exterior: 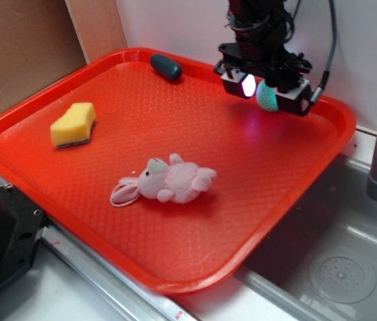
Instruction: Grab the green ball.
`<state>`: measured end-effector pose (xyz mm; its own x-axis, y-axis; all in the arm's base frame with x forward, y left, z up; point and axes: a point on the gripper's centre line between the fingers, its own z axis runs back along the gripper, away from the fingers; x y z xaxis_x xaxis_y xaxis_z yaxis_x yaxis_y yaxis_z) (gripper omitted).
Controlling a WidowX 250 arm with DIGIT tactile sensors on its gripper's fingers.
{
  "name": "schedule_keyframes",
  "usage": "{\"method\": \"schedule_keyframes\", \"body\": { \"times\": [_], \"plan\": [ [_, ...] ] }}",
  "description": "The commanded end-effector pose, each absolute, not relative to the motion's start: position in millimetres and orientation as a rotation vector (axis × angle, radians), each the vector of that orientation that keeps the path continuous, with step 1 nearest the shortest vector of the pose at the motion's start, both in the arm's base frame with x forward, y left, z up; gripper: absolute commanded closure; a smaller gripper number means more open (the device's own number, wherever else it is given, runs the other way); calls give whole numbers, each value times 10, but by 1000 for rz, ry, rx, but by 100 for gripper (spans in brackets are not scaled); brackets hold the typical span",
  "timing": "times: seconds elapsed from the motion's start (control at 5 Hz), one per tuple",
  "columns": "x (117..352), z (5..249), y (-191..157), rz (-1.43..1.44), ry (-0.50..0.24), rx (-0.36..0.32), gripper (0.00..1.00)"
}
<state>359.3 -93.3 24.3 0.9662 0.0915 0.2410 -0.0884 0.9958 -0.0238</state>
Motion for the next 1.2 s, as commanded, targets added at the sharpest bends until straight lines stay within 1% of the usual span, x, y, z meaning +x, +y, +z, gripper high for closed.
{"method": "schedule_keyframes", "body": {
  "times": [0.0, 0.2, 0.4, 0.6, 0.8, 1.0],
  "plan": [
    [3812, 336, -960, 131, -301, -16, 100],
    [3747, 383, -966, 111, -297, -20, 100],
    [3622, 494, -906, 102, -245, -27, 100],
    [3347, 826, -756, 86, -169, 18, 100],
    [3068, 1130, -599, 112, -133, 24, 100],
    [2669, 1450, -431, 86, -84, 13, 100]
  ]
}}
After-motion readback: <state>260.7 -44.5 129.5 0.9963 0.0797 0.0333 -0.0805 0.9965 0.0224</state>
